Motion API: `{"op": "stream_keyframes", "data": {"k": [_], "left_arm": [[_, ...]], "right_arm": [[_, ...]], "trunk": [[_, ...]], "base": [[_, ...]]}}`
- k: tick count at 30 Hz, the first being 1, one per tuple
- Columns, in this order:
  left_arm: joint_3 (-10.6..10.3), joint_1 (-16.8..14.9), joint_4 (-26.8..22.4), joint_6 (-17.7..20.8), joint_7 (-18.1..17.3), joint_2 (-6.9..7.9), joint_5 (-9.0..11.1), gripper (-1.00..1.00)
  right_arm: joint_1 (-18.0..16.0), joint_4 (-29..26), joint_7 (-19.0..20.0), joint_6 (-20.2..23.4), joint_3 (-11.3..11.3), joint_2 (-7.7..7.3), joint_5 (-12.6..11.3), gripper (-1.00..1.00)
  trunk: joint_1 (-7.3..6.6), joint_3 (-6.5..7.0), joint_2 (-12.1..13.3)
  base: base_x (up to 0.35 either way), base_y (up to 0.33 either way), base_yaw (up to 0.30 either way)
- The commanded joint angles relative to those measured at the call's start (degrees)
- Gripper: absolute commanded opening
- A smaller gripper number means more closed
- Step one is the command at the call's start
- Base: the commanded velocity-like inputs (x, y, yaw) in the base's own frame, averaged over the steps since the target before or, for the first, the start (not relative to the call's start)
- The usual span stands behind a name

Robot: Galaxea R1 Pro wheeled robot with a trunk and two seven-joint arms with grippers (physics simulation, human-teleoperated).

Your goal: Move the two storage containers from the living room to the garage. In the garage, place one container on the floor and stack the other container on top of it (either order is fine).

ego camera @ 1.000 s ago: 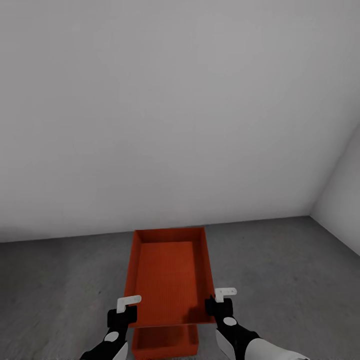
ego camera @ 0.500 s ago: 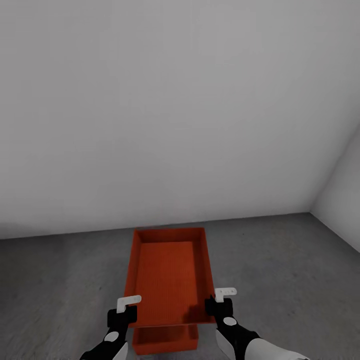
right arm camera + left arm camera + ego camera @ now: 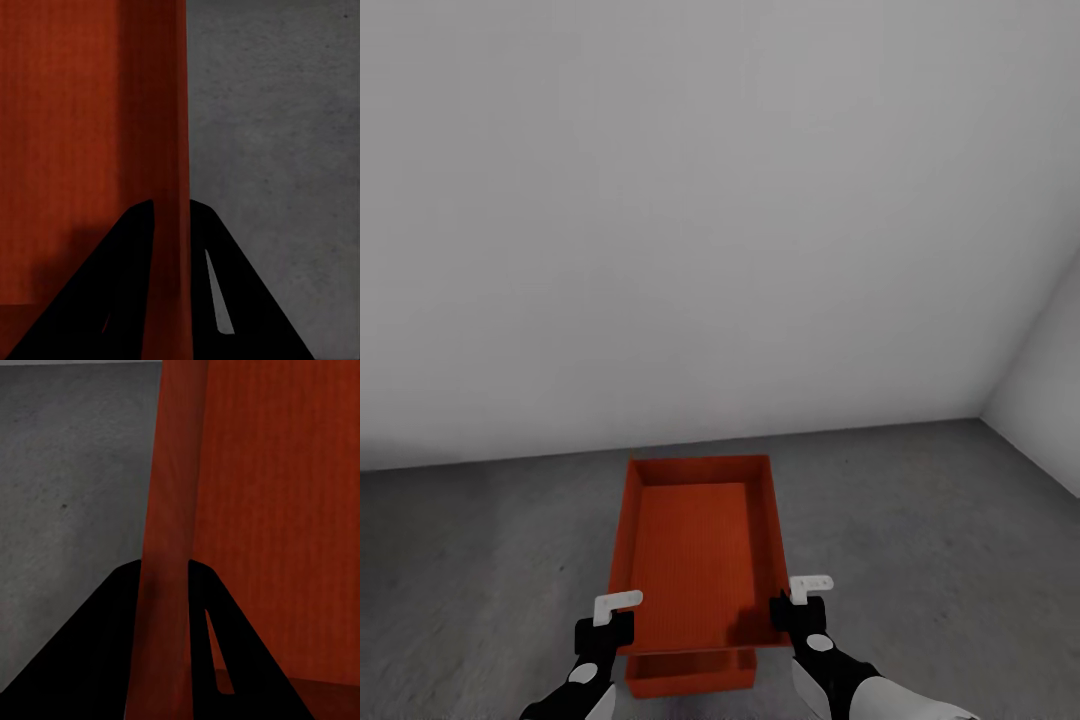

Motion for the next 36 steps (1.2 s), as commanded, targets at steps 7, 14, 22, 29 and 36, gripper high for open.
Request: {"op": "stream_keyframes", "data": {"k": [7, 14, 22, 29, 36], "left_arm": [[1.94, -0.1, -0.1, -0.08, 0.3, -0.1, -0.52, -1.0], [1.94, -0.07, -0.09, -0.06, 0.3, -0.1, -0.52, -1.0], [1.94, -0.09, -0.09, -0.08, 0.3, -0.1, -0.52, -1.0], [1.94, -0.09, -0.07, -0.06, 0.3, -0.1, -0.52, -1.0], [1.94, -0.09, -0.1, -0.07, 0.3, -0.1, -0.52, -1.0]], "right_arm": [[-0.02, 0.07, 0.16, -0.04, -0.74, 0.2, -0.46, -1.0], [-0.02, 0.08, 0.16, -0.04, -0.74, 0.2, -0.46, -1.0], [-0.02, 0.07, 0.16, -0.04, -0.76, 0.2, -0.46, -1.0], [-0.02, 0.08, 0.16, -0.05, -0.76, 0.2, -0.46, -1.0], [-0.02, 0.11, 0.16, -0.04, -0.76, 0.2, -0.46, -1.0]], "trunk": [[0.01, -0.72, -0.07], [0.01, -1.36, -0.07], [0.01, -2.1, -0.07], [0.01, -2.74, -0.07], [0.01, -3.38, -0.07]], "base": [[0.0, 0.0, 0.0], [0.0, 0.0, 0.0], [0.0, 0.0, 0.0], [0.0, 0.0, 0.0], [0.0, 0.0, 0.0]]}}
